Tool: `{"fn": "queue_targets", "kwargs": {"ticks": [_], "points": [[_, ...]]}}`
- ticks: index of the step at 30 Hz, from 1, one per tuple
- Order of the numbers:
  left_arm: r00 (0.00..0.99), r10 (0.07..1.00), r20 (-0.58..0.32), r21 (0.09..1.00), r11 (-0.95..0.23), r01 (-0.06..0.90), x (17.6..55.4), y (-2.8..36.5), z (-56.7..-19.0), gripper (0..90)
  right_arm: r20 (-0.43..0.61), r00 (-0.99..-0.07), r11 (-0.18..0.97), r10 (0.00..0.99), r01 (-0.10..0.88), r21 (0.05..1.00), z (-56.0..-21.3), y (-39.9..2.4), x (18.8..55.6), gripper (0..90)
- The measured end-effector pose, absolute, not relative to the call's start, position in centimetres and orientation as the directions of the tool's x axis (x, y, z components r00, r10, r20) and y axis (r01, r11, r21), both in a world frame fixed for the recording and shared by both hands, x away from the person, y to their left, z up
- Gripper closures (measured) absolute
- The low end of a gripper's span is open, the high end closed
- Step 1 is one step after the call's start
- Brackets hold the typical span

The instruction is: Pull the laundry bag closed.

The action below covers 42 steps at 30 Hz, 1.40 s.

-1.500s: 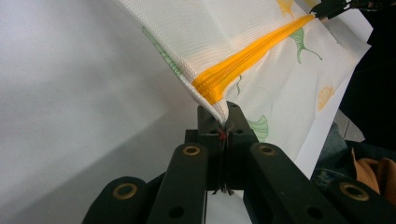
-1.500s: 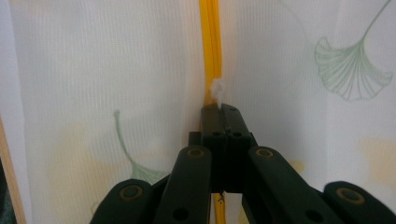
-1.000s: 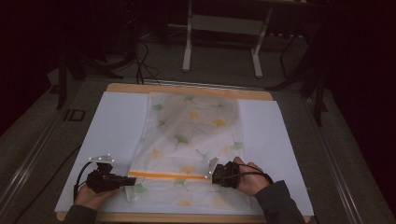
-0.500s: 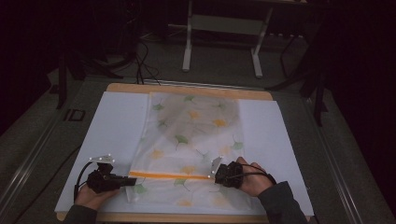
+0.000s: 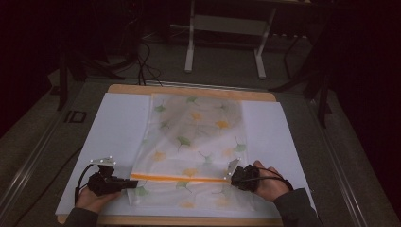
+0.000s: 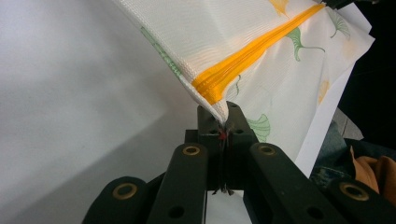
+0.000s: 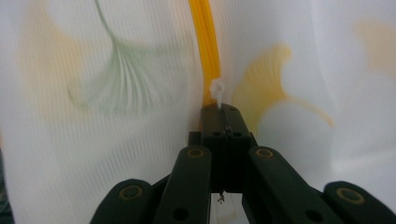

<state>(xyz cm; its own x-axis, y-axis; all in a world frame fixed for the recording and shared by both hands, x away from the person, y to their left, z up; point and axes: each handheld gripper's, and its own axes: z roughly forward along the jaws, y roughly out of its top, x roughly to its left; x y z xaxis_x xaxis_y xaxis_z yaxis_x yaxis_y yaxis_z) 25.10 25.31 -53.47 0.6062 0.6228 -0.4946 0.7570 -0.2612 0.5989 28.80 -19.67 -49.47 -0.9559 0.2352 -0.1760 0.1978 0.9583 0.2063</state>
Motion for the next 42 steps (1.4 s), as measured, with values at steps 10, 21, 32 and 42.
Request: {"fn": "queue_targets", "kwargs": {"ticks": [10, 21, 32, 42], "points": [[0.626, 0.603, -0.495, 0.592, -0.293, 0.751, 25.2, 24.6, -53.6, 88.6, -0.174, -0.946, 0.947, 0.274, 0.234, 0.218, -48.9, -22.1, 28.6, 90.0], [0.612, 0.619, -0.492, 0.597, -0.272, 0.755, 25.1, 24.9, -53.4, 88.7, -0.319, -0.934, 0.986, 0.159, 0.133, 0.103, -48.2, -20.2, 28.9, 90.0], [0.637, 0.592, -0.495, 0.596, -0.302, 0.744, 25.0, 24.7, -53.5, 88.2, -0.238, -0.932, 0.956, 0.274, 0.236, 0.175, -48.8, -24.0, 28.4, 90.0], [0.632, 0.648, -0.425, 0.621, -0.300, 0.725, 24.1, 26.0, -52.9, 61.4, -0.044, -0.870, 0.799, 0.491, 0.430, 0.420, -49.1, -27.1, 28.4, 69.7]]}}
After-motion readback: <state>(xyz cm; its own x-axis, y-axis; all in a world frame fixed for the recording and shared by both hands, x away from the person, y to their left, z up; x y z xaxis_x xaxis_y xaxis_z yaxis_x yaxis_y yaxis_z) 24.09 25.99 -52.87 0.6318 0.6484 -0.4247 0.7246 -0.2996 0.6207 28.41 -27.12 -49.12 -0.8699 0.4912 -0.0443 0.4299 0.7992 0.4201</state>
